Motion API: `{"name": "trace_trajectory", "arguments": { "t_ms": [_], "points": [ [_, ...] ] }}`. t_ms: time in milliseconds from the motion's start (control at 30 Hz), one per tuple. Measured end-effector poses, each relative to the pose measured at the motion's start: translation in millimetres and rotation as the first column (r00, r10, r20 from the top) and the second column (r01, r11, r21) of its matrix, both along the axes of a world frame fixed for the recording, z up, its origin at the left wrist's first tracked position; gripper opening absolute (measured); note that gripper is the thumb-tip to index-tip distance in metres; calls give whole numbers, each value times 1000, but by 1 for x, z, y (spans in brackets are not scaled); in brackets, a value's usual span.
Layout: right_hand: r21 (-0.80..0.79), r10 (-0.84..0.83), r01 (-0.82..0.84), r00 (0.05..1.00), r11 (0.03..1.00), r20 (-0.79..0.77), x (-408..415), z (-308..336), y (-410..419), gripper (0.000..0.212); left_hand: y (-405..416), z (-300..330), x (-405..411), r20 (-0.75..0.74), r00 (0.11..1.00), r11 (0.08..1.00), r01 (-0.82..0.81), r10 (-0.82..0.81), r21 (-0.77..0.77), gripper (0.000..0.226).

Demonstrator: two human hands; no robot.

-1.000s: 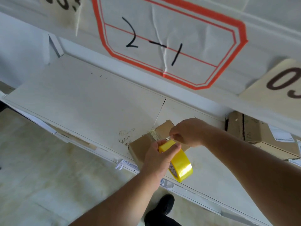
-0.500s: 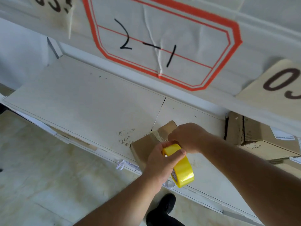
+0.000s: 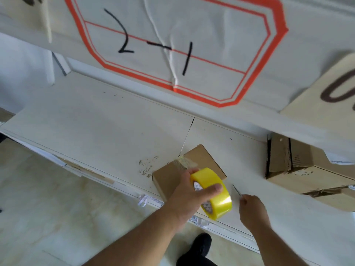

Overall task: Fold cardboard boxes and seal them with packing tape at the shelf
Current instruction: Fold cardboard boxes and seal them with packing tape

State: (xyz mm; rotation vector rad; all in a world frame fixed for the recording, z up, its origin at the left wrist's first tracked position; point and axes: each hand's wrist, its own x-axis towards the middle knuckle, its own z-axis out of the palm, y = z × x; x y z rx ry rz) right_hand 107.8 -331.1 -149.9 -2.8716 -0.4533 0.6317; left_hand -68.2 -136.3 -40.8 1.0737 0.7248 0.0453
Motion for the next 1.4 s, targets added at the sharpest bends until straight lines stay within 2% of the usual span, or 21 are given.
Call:
{"name": "trace_trajectory", "arguments": {
  "t_ms": [100,133,167,233,267,300,367,433,567,667,700,800,867,967,1033,1100,1167,1233,1267,1367,1400],
  "points": [
    [-86,86,-85,996,993,1,6,11,10,23,-1,1,-3,5,999,997,48,-49,56,81],
    [-103,88,-84,995,991,44,8,23,13,26,-1,1,-4,4,999,997,42,-42,69,79],
    [-35,67,-63,992,997,107,8,41,18,35,-1,0,-4,6,999,997,35,-35,71,79],
    [285,-55,14,989,958,136,10,86,44,29,0,-4,-6,7,1000,997,30,-30,65,82],
    [415,-71,37,995,909,66,13,106,66,24,1,-5,-6,3,1000,998,29,-29,57,83],
    [491,9,7,1000,871,-30,17,124,89,31,1,-6,-7,10,1000,998,28,-28,51,82],
    [427,310,-229,942,875,-130,20,135,132,74,1,-7,-7,35,999,999,34,-35,39,76],
    [252,498,-445,841,859,-211,16,129,166,99,1,-6,-6,63,997,999,39,-41,31,76],
    [93,619,-617,750,782,-232,17,105,193,94,1,-8,-6,96,995,998,34,-39,49,77],
    [10,673,-681,722,732,-163,16,84,190,81,1,-15,-10,95,994,997,48,-53,56,80],
    [-24,695,-703,707,710,-133,15,80,189,85,-1,-16,-11,83,993,994,74,-80,79,83],
    [27,706,-708,700,706,-109,15,71,185,105,-6,-19,-16,63,985,975,149,-161,162,79],
    [52,716,-715,690,697,-112,20,75,184,102,-5,-18,-18,83,986,980,132,-145,146,79],
    [199,613,-580,754,790,-236,23,74,185,81,-1,-13,-18,104,987,988,114,-125,100,82],
    [221,589,-553,794,803,-150,21,67,185,72,1,-12,-18,100,988,991,106,-114,86,81],
    [233,575,-547,815,804,-70,18,61,181,75,1,-10,-18,97,988,991,111,-118,70,81],
    [222,596,-569,798,792,-83,18,64,174,89,2,-9,-19,111,987,992,114,-120,57,78],
    [187,699,-690,715,699,24,17,75,166,98,3,-8,-19,115,986,991,115,-121,63,81],
    [187,751,-758,649,625,124,16,79,161,92,2,-10,-19,112,986,991,117,-124,69,85],
    [150,851,-942,336,300,403,18,71,147,55,0,-11,-18,96,983,985,146,-154,87,87],
    [126,854,-960,280,250,440,21,68,144,51,-1,-12,-17,93,981,983,159,-167,93,85]
  ]
}}
